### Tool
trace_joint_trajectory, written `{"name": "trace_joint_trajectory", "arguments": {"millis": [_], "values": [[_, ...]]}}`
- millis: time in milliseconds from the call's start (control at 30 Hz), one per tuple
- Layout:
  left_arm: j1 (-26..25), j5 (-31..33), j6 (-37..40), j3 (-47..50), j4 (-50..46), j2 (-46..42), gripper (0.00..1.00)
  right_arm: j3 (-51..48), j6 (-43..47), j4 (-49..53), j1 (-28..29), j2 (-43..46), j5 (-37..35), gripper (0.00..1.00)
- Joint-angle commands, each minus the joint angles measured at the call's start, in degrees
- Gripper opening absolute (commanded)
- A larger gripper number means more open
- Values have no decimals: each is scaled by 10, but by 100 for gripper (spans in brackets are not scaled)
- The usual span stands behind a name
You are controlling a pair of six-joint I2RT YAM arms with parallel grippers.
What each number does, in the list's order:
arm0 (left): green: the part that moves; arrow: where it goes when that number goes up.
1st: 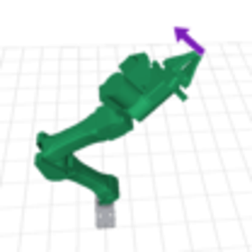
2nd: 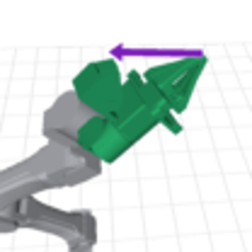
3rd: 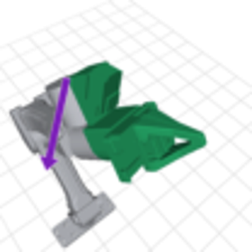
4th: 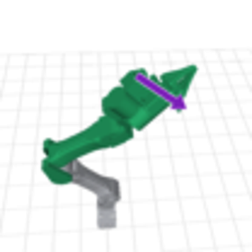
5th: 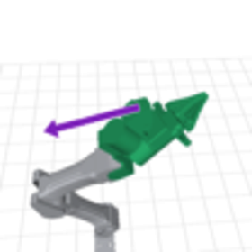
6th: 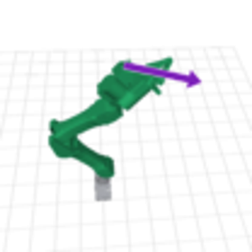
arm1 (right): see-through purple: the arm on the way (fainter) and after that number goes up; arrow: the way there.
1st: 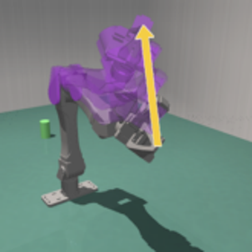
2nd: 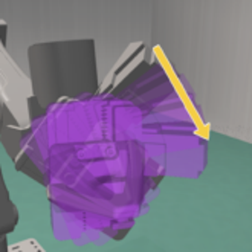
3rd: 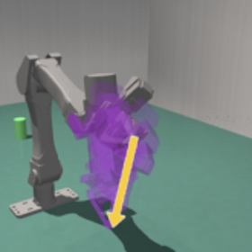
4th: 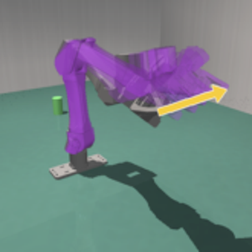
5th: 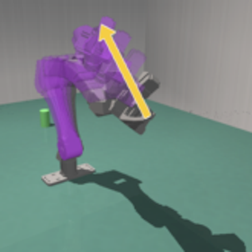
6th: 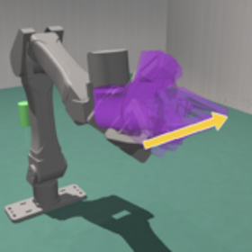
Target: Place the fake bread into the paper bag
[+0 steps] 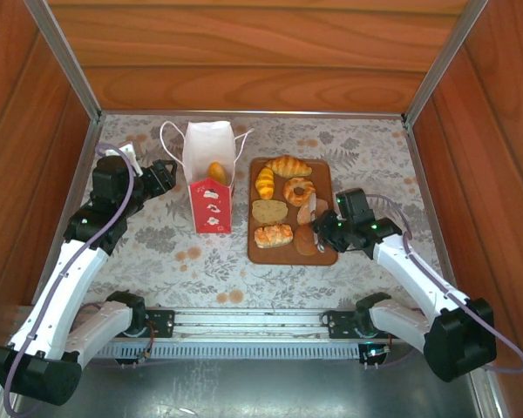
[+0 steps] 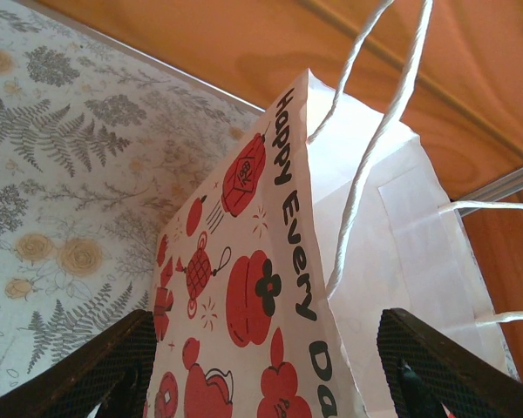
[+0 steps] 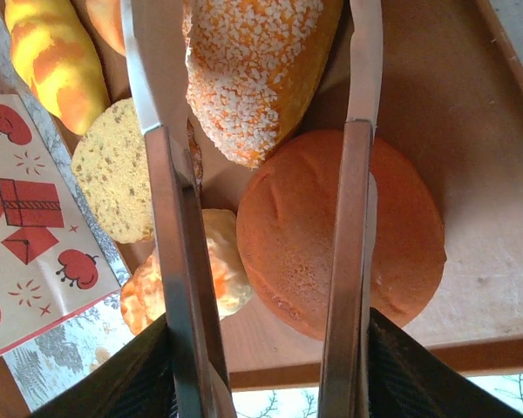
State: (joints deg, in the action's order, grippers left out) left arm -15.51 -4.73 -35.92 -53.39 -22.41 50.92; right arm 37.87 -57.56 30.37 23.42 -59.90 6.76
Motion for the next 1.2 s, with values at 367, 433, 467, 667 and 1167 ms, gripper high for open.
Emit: {"name": "trace_joint_trajectory", "arguments": {"millis": [367,433,467,667,1167], "values": [[-1,5,8,-16,-12,17,71,25,45,12,-9,15,-13,26],[-1,2,5,-17,-12,21,71,32,59,19,-10,23,-22,24],[-1,0,2,-18,-12,22,71,35,65,22,-10,28,-26,24],[-1,-6,-2,-25,-12,22,71,51,99,33,-10,59,-37,23],[-1,-73,-29,-50,-17,43,73,88,223,69,-9,138,-31,24]]}}
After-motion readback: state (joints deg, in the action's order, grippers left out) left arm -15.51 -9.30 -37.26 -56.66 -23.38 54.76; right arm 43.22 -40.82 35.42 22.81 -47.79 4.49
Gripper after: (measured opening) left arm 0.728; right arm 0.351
